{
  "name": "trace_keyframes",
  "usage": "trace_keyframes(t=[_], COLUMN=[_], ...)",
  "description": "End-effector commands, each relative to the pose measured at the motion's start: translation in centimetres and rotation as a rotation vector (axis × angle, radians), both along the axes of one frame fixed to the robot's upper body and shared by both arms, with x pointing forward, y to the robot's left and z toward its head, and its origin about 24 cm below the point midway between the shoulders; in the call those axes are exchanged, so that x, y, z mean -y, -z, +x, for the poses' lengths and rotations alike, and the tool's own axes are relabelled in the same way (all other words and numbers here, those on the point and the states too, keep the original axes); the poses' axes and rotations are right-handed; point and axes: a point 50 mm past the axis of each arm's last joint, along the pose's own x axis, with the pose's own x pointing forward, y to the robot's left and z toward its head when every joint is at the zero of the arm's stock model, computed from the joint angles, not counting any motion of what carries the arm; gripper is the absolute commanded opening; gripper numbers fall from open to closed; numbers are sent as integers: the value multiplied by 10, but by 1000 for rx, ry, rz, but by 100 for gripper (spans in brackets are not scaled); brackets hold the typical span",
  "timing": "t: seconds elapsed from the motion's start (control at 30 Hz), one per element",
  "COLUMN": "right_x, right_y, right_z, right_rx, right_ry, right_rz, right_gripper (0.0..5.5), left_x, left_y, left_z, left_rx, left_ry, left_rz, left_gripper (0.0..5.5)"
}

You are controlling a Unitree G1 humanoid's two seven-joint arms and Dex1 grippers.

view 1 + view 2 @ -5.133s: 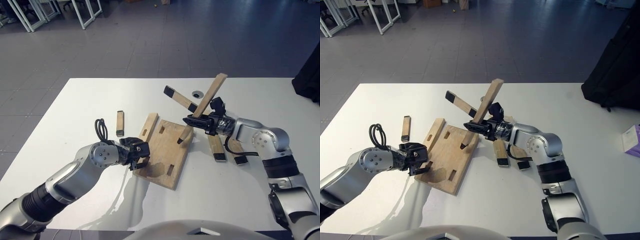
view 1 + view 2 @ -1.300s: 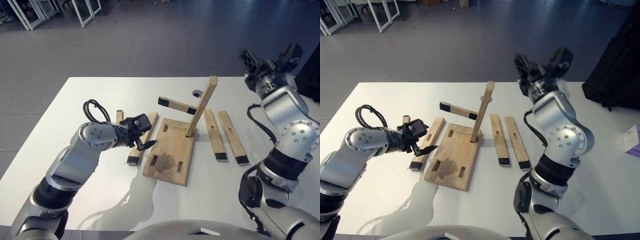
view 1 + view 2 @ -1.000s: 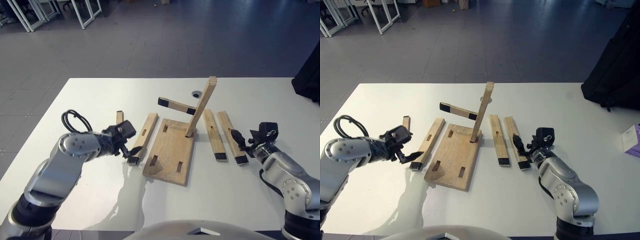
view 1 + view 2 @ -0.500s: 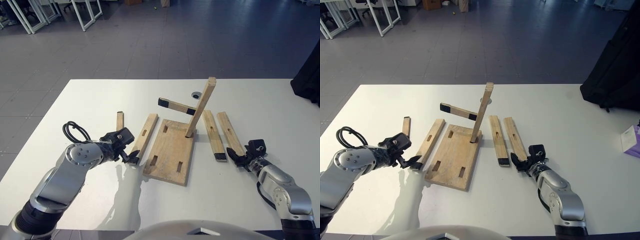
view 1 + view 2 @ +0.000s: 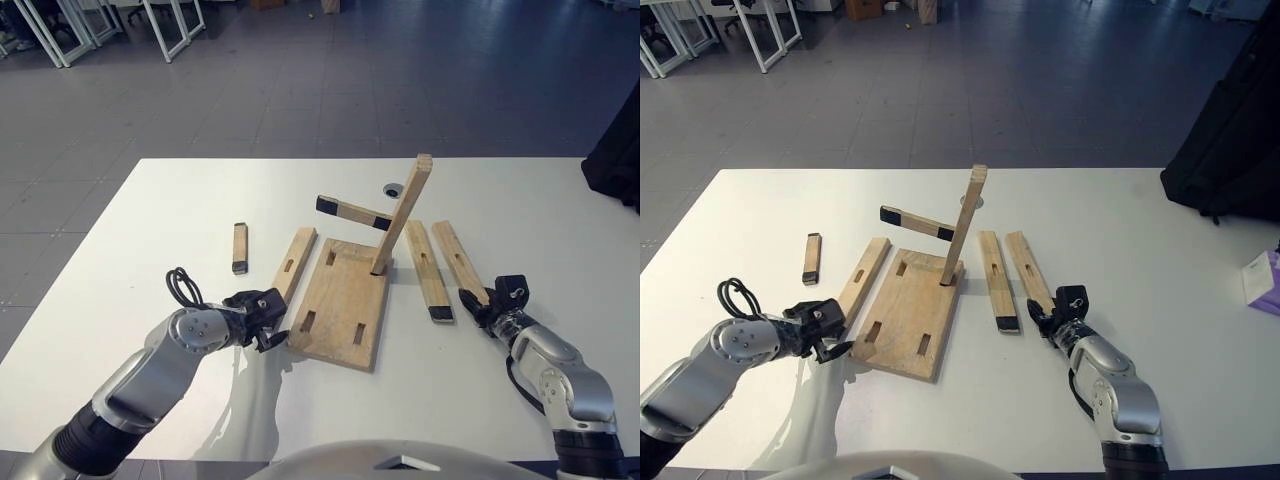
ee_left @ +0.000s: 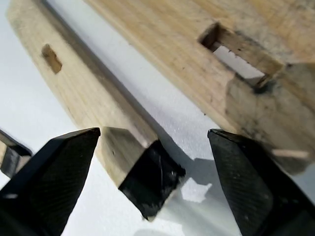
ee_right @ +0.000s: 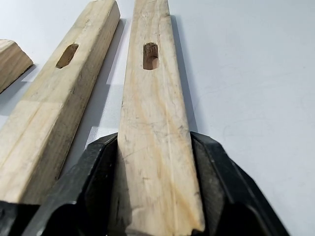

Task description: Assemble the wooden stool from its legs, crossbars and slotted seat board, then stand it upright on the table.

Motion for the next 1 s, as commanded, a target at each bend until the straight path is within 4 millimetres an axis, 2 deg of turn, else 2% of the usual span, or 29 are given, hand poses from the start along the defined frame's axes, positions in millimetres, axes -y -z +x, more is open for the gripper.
trace_keyframes(t=[0.03,0.1,0.17,0.3,0.37,0.43,0.5,0.57,0.6,0.73,0.83,1.0], right_x=[-2,-3,-3,0,-3,-17,-45,-61,-64,-84,-98,-107], right_y=[-16,-28,-38,-65,-94,-133,-172,-196,-202,-194,-190,-189], right_z=[11,19,27,41,48,46,26,5,-1,-13,-18,-24], right_rx=[44,85,121,212,310,404,464,482,479,360,290,244], right_ry=[24,27,34,51,-13,-197,-519,-774,-851,-1018,-1082,-1125], right_rz=[20,26,30,33,83,214,438,561,596,655,669,691], right_gripper=[206,206,206,206,206,206,206,206,206,206,205,202], left_x=[21,46,58,54,45,44,44,43,42,39,38,33], left_y=[3,-13,-24,-27,-37,-67,-99,-118,-124,-136,-138,-148], left_z=[3,4,8,16,16,19,26,28,29,38,41,25], left_rx=[24,40,51,54,26,-24,-53,-84,-106,-225,-299,-385], left_ry=[79,139,170,147,112,104,149,212,238,286,284,407], left_rz=[-19,-136,-183,-155,-216,-491,-814,-1040,-1121,-1380,-1448,-1535], left_gripper=[406,406,406,406,406,406,406,406,406,406,406,406])
